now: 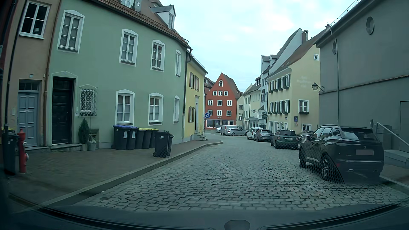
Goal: Follow the waypoints while adhering to traffic rules and regulations
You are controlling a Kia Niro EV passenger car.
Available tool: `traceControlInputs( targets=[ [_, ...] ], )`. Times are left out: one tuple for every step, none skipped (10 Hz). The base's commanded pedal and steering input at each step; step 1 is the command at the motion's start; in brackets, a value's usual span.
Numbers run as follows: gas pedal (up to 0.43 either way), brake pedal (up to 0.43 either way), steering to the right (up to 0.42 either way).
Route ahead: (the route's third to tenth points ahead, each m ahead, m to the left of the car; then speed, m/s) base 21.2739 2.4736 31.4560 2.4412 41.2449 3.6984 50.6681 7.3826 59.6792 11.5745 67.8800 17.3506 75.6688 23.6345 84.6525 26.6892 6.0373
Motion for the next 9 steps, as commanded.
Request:
traceControlInputs(
  targets=[
    [0.039,0.000,0.057],
    [0.000,0.000,0.058],
    [0.000,0.000,0.058],
    [0.000,0.000,0.055],
    [0.000,0.000,0.054],
    [0.000,0.000,0.052],
    [0.000,0.000,0.050],
    [0.000,0.000,0.046],
    [0.000,0.000,0.042]
  ],
)
